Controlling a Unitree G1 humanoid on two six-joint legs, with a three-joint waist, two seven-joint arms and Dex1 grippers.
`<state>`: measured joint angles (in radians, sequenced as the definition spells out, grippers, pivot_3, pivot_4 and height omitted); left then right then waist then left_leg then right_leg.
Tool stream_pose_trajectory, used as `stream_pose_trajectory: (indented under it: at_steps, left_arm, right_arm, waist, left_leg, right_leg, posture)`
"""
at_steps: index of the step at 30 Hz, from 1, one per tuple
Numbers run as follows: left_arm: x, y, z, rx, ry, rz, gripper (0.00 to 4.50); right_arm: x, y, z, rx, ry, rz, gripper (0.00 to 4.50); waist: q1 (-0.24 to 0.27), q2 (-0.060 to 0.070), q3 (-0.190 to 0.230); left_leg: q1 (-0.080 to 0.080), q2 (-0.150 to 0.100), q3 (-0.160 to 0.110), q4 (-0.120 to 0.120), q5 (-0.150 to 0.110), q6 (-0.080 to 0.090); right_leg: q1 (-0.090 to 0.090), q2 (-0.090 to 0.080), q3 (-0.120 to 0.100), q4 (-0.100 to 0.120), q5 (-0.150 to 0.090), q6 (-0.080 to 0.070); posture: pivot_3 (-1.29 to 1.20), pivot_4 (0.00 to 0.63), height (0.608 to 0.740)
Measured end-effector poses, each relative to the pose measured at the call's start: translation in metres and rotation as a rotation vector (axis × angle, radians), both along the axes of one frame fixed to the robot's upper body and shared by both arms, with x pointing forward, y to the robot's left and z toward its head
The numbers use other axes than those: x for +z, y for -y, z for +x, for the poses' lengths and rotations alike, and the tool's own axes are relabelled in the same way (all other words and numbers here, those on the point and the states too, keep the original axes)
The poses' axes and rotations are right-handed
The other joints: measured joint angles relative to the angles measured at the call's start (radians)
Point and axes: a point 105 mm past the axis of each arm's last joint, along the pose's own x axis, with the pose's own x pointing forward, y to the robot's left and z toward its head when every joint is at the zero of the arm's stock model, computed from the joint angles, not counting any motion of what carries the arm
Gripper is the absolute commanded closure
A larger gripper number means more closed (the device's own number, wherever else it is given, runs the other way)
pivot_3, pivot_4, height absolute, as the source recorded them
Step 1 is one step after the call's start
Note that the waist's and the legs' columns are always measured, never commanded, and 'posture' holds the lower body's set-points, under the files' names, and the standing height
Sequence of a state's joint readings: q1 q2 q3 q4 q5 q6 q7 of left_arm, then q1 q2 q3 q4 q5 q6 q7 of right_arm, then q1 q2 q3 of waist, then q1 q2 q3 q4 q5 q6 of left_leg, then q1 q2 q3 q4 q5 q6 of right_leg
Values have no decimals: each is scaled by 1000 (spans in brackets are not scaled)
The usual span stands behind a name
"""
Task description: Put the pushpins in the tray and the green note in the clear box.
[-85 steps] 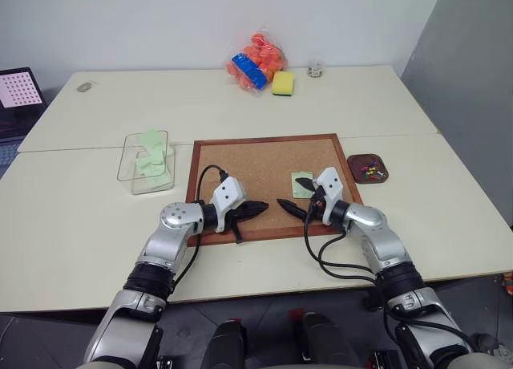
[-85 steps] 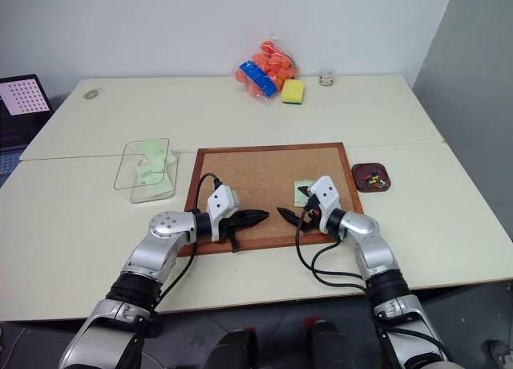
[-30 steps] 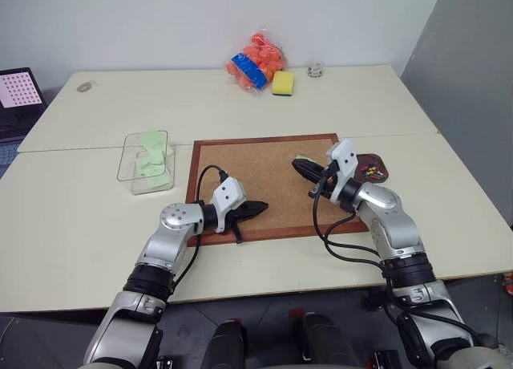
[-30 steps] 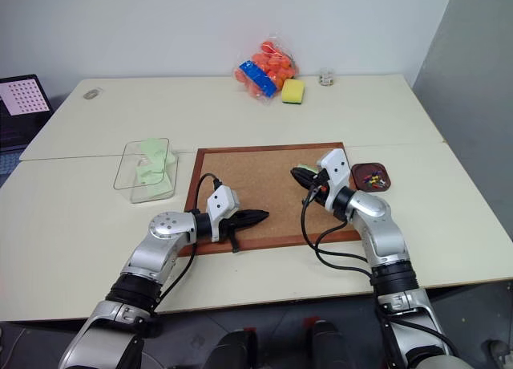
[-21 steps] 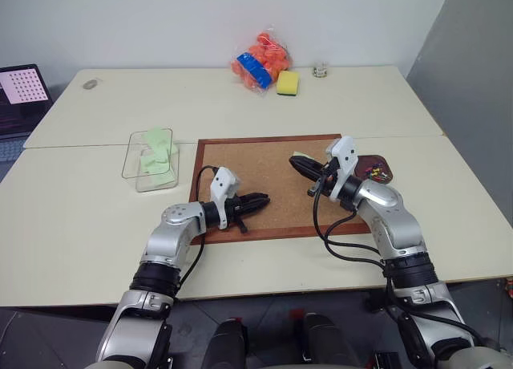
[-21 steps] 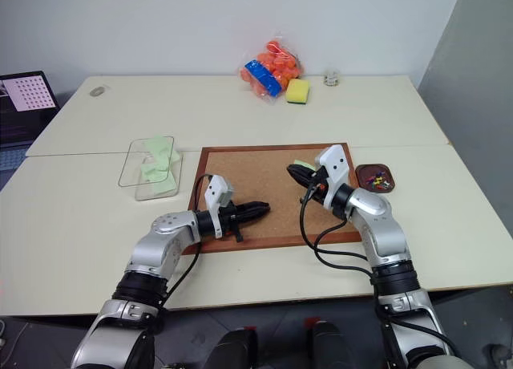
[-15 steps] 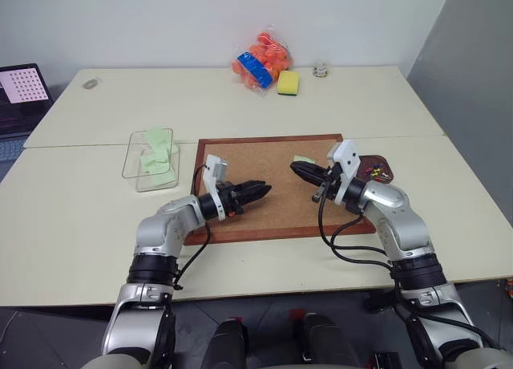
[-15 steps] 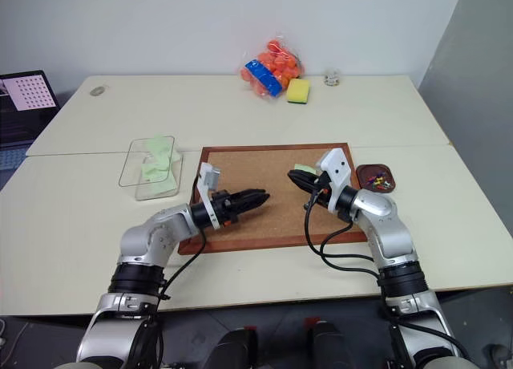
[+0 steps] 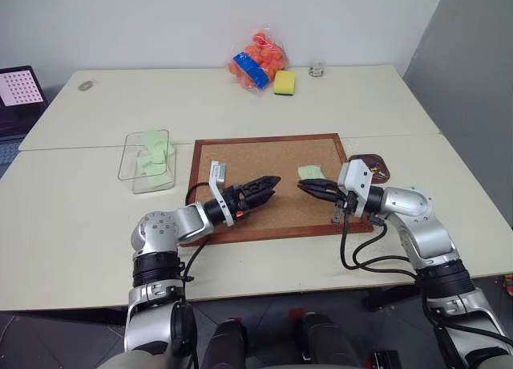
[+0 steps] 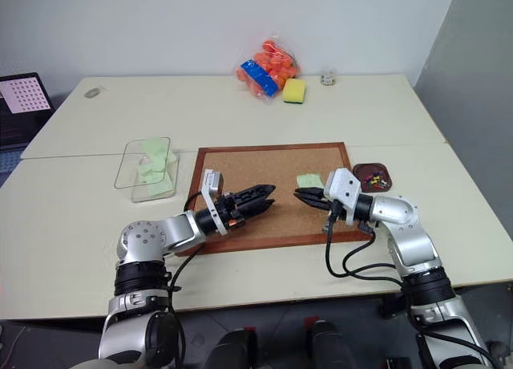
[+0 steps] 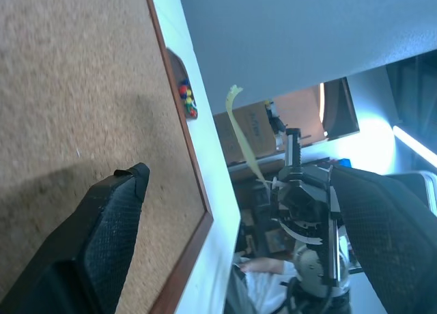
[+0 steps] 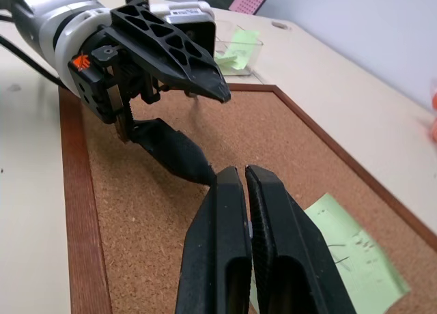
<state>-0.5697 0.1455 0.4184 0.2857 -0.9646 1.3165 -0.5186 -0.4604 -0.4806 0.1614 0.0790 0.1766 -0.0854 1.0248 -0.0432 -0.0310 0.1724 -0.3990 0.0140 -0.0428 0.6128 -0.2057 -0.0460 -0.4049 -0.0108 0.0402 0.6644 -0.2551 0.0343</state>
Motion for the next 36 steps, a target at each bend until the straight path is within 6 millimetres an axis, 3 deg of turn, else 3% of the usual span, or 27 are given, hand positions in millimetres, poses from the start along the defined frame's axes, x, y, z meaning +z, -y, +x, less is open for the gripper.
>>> stream_pose_trajectory:
  at_steps: [7,23,36]
  left_arm:
    - [-1,7,-1,-3,-39,-15,48]
    - [-4,18,-14,-60,-49,-21,48]
    - [-4,20,-16,-70,-35,4,2414]
  right_arm:
    - [-18,-7,-12,141,73,-117,4500]
    - [-10,-16,-13,210,214,-145,4500]
    - [-10,-15,-7,177,197,-132,4500]
  waist:
    - [4,0,0]
    - [11,0,0]
    - [11,0,0]
  left_leg:
    - [0,-1,0,0,0,0]
    - [0,-1,0,0,0,-1]
    - [0,-1,0,0,0,-1]
  right_leg:
    - [0,-1,0,0,0,0]
    - [0,-2,0,0,1,-1]
    - [0,-2,0,0,1,-2]
  posture:
    - [0,150,740]
    - [0,150,740]
    - [0,150,740]
